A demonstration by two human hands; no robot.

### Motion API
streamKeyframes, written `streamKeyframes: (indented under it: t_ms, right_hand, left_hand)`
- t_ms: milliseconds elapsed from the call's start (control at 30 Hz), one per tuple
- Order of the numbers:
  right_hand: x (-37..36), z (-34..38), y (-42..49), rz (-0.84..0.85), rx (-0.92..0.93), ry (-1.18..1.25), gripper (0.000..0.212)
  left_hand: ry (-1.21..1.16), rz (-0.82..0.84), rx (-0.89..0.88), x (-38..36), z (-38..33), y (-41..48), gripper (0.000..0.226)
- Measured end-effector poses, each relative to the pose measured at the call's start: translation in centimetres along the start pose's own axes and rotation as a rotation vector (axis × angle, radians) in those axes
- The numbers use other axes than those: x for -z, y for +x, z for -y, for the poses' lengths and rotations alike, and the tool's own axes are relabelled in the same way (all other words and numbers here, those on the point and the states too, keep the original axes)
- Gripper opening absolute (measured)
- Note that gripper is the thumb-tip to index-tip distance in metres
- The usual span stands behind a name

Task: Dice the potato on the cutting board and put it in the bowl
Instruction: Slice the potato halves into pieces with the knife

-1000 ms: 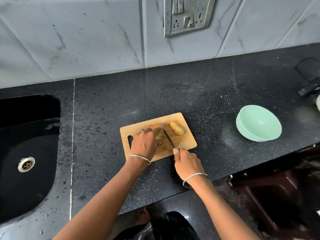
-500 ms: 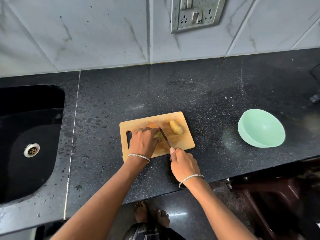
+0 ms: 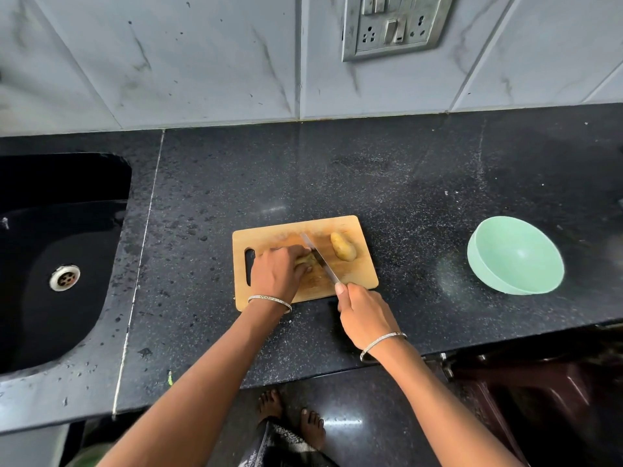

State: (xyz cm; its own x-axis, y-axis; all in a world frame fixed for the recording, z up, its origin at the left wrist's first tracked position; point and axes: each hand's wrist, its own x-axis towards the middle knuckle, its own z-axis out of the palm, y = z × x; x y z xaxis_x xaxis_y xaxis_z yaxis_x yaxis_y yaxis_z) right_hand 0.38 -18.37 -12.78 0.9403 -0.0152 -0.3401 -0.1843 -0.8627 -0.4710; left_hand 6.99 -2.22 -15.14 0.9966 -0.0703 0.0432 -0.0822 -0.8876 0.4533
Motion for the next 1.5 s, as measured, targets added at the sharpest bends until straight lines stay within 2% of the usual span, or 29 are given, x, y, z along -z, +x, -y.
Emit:
streamKeyframes:
  t_ms: [300,667,767,900,1033,1133,1367,1500]
  right_hand:
    - [-0.7,2.0,2.0,0.03,-0.046,0.055,0.042]
    - [-2.3,1.4,-0.7,-0.058,-0.113,-0.08,0.041]
    - [-2.3,1.5,-0.6,-0.057,-0.119,-0.074,0.041]
    - [-1.9,1.7,-0.6,-0.032,-0.135,-0.072,0.037]
    - [-1.5,1.8,-0.8,-0.012,-0.148,-0.094,0.031]
    - [-1.4,1.9,-1.0,-0.018,-0.129,-0.087,0.033]
    - [-1.2,1.0,-2.1,-0.011,-0.114,-0.067,0.041]
    - [-0.1,-0.8,-3.8,0.07,-0.122,-0.051,0.041]
  left_hand:
    - [0.006,-0.005,-0.012,-0.3,0.6,0.4,0.027]
    - [0.045,-0.034,-0.031,-0.6,0.8,0.2,0.027]
    - [0.094,-0.001,-0.068,-0.1,0.5,0.3,0.032]
    - [0.238,0.062,-0.276,0.5,-0.3,0.8,0.052]
    - [0.383,0.23,-0.45,1.5,-0.9,2.5,0.046]
    - [0.429,0.314,-0.449,2.3,-1.6,3.2,0.033]
    - [0.437,0.392,-0.434,2.7,-2.1,3.8,0.032]
    - [0.44,0.402,-0.433,2.7,-2.1,3.9,0.033]
